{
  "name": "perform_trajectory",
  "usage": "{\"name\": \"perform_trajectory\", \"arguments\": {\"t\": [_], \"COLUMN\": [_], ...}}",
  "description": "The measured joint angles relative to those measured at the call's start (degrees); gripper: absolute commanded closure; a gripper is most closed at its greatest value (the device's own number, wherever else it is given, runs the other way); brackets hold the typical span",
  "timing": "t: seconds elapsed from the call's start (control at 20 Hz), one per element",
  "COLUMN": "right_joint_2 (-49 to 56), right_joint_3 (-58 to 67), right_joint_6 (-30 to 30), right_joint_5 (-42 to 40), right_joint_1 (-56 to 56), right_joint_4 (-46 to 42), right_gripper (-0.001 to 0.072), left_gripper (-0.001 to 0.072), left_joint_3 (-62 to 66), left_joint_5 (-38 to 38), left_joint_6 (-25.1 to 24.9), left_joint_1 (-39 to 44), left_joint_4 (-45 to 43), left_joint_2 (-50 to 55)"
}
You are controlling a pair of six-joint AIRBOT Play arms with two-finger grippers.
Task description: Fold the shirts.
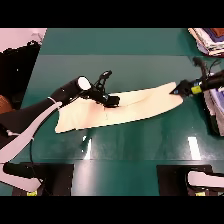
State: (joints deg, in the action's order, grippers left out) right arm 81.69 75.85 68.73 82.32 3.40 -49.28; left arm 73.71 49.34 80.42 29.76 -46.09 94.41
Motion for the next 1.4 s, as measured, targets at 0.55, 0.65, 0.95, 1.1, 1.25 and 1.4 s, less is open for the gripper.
{"name": "perform_trajectory", "arguments": {"t": [0.55, 0.65, 0.95, 1.1, 1.25, 1.4], "right_joint_2": [-5.7, -5.7, -2.8, 0.5, 6.4, 14.4], "right_joint_3": [18.4, 19.2, 20.0, 20.0, 20.4, 24.0], "right_joint_6": [7.4, 7.6, 7.7, 6.5, 2.1, -1.0], "right_joint_5": [-3.5, -5.6, -10.7, -14.8, -20.5, -24.5], "right_joint_1": [-22.8, -26.3, -36.1, -41.6, -47.6, -53.5], "right_joint_4": [0.3, 0.3, 0.3, 1.6, 7.9, 11.8], "right_gripper": [0.0693, 0.0693, 0.0693, 0.0692, 0.0665, 0.0363], "left_gripper": [0.0685, 0.0686, 0.0686, 0.0685, 0.0685, 0.0685], "left_joint_3": [1.1, 1.1, 1.2, 1.2, 1.2, 1.3], "left_joint_5": [-2.2, -2.6, -0.5, 2.9, 6.6, 9.3], "left_joint_6": [0.6, 0.6, 0.7, 0.7, 0.7, 0.7], "left_joint_1": [0.7, 0.7, -3.5, -10.8, -20.7, -29.8], "left_joint_4": [-0.2, -0.2, -2.5, -8.0, -15.2, -19.8], "left_joint_2": [3.2, 3.3, 0.0, -6.7, -15.6, -23.1]}}
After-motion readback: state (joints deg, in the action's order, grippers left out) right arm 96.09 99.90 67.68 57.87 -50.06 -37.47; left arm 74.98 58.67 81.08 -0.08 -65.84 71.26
